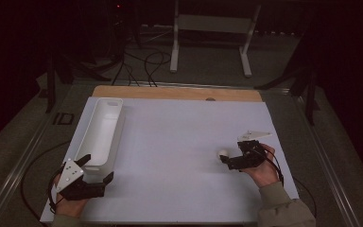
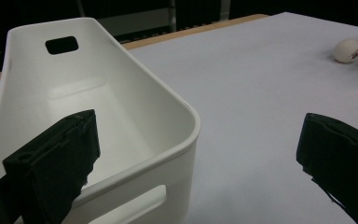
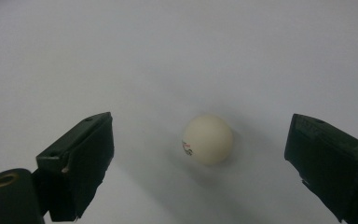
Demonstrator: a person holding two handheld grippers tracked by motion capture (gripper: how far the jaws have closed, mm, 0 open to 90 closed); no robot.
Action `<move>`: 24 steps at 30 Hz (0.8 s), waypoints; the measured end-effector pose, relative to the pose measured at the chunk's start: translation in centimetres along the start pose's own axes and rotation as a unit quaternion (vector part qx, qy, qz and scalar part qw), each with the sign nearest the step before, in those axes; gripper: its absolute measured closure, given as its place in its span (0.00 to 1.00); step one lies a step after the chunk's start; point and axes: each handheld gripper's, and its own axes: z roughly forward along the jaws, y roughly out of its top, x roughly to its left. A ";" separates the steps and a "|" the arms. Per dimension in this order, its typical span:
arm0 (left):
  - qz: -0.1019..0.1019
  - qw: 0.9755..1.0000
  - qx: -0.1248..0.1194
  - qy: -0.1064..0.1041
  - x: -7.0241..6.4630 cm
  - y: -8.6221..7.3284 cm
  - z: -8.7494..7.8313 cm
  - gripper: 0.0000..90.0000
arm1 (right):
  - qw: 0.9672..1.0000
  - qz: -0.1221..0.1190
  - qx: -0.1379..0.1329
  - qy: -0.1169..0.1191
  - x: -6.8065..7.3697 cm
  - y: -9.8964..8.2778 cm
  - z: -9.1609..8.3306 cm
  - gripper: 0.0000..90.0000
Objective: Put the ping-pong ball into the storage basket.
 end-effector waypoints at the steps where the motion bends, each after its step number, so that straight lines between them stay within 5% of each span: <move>1: 0.000 1.000 0.000 0.000 0.0 0.0 0.0 0.00 | 1.000 -0.001 0.000 -0.001 -0.1 0.0 0.1 0.09; 24: 0.003 1.000 0.001 0.001 0.0 0.0 0.0 0.00 | 0.999 0.001 0.036 0.002 -0.4 0.5 1.7 0.09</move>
